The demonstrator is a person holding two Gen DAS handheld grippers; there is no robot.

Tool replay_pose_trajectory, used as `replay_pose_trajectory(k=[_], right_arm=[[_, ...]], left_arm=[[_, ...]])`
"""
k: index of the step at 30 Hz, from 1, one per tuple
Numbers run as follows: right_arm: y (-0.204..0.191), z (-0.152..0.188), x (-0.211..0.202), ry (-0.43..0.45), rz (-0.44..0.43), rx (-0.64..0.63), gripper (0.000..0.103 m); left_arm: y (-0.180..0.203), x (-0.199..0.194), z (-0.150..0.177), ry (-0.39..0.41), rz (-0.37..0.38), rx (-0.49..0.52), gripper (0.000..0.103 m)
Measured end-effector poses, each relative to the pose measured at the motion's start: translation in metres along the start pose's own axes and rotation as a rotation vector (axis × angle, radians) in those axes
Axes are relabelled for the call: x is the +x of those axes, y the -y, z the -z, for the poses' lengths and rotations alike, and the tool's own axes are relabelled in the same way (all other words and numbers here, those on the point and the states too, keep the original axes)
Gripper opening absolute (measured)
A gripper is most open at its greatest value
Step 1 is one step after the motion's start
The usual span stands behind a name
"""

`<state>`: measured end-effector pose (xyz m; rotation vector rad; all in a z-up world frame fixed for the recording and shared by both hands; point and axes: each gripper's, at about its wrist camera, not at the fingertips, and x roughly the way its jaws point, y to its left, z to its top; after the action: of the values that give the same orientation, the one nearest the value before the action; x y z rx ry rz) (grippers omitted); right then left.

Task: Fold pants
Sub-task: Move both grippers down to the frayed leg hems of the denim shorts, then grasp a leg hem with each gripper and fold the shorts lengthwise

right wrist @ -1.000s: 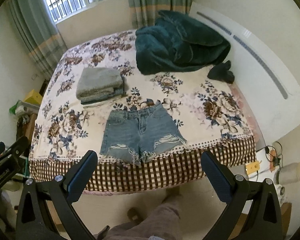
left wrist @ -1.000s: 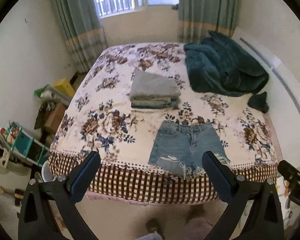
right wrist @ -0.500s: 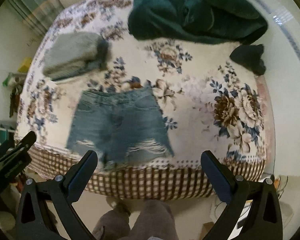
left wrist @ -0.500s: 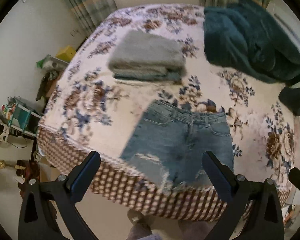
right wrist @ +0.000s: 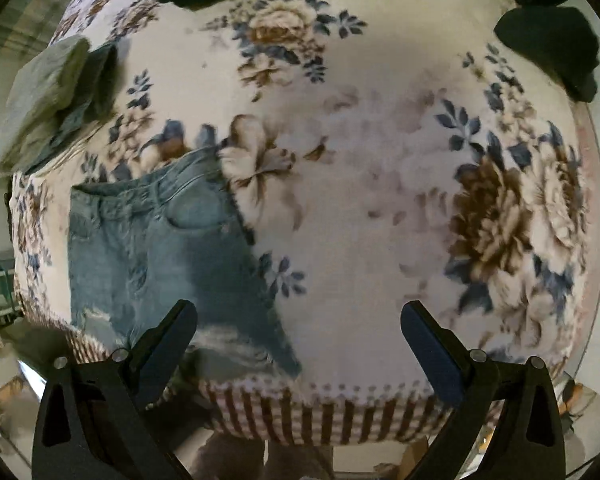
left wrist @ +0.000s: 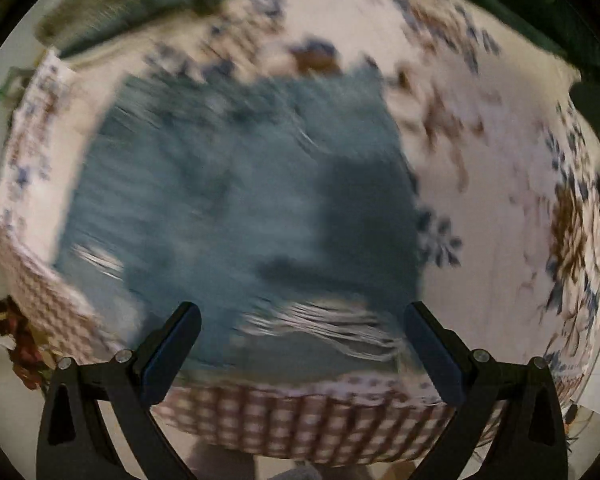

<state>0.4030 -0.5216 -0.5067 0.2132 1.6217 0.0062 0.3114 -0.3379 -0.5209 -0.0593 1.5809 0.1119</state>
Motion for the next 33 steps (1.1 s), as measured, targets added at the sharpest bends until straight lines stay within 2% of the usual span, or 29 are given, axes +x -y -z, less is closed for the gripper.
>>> replay_pose_trajectory(k=[3,5,9,12,13,14,15,17,18,19,20,22,23,24,25,26,33], right_arm=[[-0.002,-0.011,0.024,-0.023,-0.04,-0.031,0.088],[-0.007,-0.022,0.041,-0.049,-0.056,-0.064,0.082],[-0.031,-0.037,0.072,-0.12,-0.087,-0.157,0.082],[-0.056,-0.045,0.097,-0.166,-0.088,-0.233,0.082],[-0.061,-0.047,0.103,-0.18,-0.089,-0.246,0.082],[-0.067,-0.05,0.11,-0.193,-0.092,-0.254,0.082],[-0.073,-0.053,0.118,-0.209,-0.104,-0.261,0.082],[-0.085,-0.06,0.135,-0.239,-0.125,-0.262,0.082],[-0.087,-0.063,0.141,-0.25,-0.125,-0.256,0.082],[-0.089,-0.065,0.147,-0.254,-0.127,-0.247,0.082],[-0.093,-0.067,0.153,-0.261,-0.132,-0.244,0.081],[-0.097,-0.07,0.16,-0.263,-0.131,-0.23,0.059],[-0.099,-0.07,0.161,-0.262,-0.145,-0.227,0.033],[-0.103,-0.069,0.159,-0.249,-0.142,-0.228,0.022],[-0.104,-0.068,0.154,-0.23,-0.141,-0.234,0.017],[-0.108,-0.065,0.146,-0.198,-0.122,-0.246,0.008],[-0.138,-0.049,0.086,-0.113,-0.124,-0.262,0.006]], left_arm=[[0.027,0.032,0.018,-0.023,0.021,-0.016,0.103],[0.038,0.049,0.029,-0.03,0.005,-0.03,0.103],[0.049,0.078,0.043,-0.078,-0.045,-0.053,0.103],[0.045,0.078,0.043,-0.053,-0.063,-0.077,0.103],[0.043,0.074,0.043,-0.034,-0.059,-0.085,0.099],[0.042,0.069,0.042,-0.013,-0.052,-0.09,0.087],[0.041,0.065,0.043,0.004,-0.043,-0.091,0.081],[0.033,0.051,0.045,0.02,-0.013,-0.089,0.053],[0.03,0.044,0.044,0.027,0.003,-0.088,0.043],[0.028,0.04,0.044,0.037,0.021,-0.093,0.019],[0.025,0.033,0.042,0.046,0.053,-0.099,0.009],[0.015,0.021,0.041,0.044,0.084,-0.106,0.005],[0.009,0.014,0.04,0.046,0.105,-0.114,0.004],[0.003,0.006,0.038,0.048,0.122,-0.122,0.004],[-0.004,-0.003,0.037,0.057,0.141,-0.13,0.004],[-0.015,-0.012,0.037,0.067,0.154,-0.132,0.003],[-0.08,-0.101,0.03,0.159,0.234,-0.189,0.003]])
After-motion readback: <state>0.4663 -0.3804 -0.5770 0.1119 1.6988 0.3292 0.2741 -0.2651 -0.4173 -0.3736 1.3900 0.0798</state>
